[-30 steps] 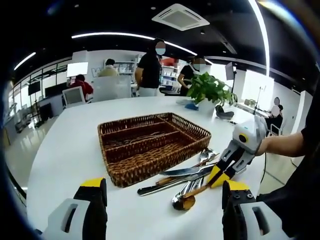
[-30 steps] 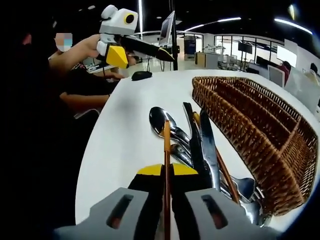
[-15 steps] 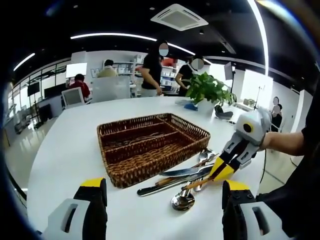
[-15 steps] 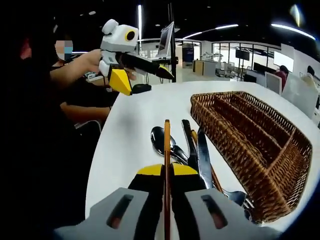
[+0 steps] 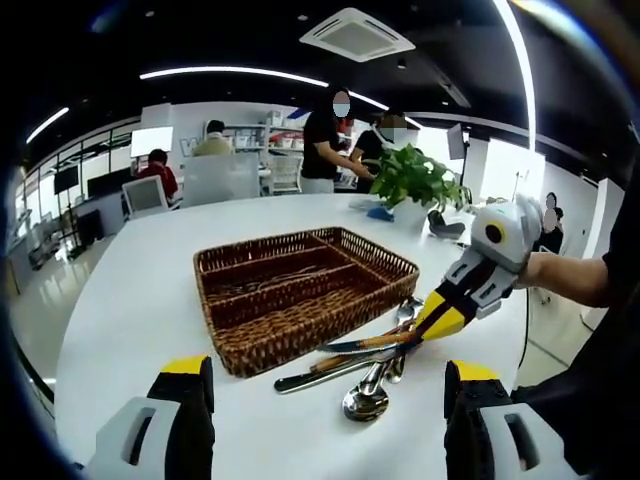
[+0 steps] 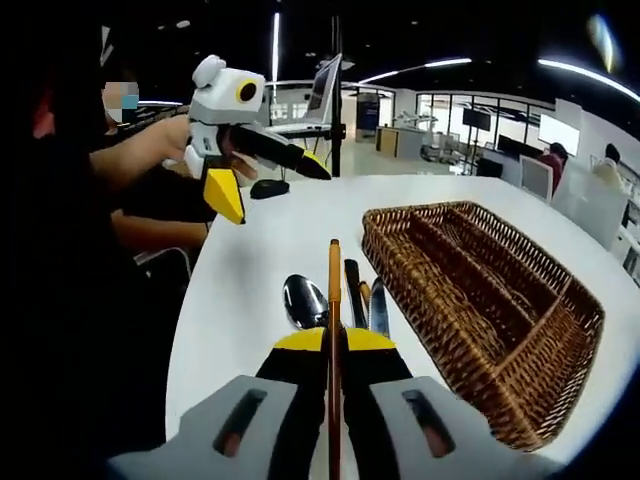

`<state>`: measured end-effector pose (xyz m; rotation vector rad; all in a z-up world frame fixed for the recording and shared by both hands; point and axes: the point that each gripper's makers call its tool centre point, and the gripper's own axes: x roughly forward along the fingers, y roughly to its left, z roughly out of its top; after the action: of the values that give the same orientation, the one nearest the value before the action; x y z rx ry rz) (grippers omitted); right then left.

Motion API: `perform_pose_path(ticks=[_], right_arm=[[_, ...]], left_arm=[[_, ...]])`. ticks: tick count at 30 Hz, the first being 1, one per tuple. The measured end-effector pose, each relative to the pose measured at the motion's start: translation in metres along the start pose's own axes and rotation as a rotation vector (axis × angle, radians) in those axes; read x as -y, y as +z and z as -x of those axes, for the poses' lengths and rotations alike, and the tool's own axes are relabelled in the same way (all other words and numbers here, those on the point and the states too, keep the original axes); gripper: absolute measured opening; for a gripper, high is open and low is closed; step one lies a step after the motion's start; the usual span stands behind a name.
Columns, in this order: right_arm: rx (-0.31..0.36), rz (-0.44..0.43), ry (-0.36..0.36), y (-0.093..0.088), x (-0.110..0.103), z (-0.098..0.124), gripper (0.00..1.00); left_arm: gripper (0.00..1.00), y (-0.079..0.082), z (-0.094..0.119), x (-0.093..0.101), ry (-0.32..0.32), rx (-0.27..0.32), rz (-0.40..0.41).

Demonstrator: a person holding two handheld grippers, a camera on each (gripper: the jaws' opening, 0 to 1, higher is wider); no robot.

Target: Arrange the knives, forks, and spoons in their matching storage slots by inserting each utensil handle-first until every utensil is classified and aligned in the correct compartment

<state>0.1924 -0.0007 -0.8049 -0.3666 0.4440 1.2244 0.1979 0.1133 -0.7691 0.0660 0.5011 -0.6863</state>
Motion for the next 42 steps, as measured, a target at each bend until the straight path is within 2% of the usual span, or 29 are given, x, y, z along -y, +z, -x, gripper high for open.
perform_pose_path(ticks=[6, 18, 33, 42], right_arm=[[-0.009, -0.002, -0.068, 0.006, 0.02, 0.002, 0.03], [-0.062, -0.073, -0.222, 0.005, 0.068, 0.007, 0.03], [-0.064, -0.231, -0.448, 0.001, 0.135, 0.023, 0.03], [-0.036, -0.356, -0.52, -0.003, 0.167, 0.028, 0.03]], left_arm=[[1.0, 0.002, 0.001, 0.001, -0.001, 0.002, -0.003], [1.0, 0.003, 0.001, 0.003, -0.007, 0.0, -0.01], [1.0, 0.002, -0.001, 0.006, -0.014, 0.001, -0.011], [1.0, 0.003, -0.001, 0.007, -0.018, 0.005, -0.012]])
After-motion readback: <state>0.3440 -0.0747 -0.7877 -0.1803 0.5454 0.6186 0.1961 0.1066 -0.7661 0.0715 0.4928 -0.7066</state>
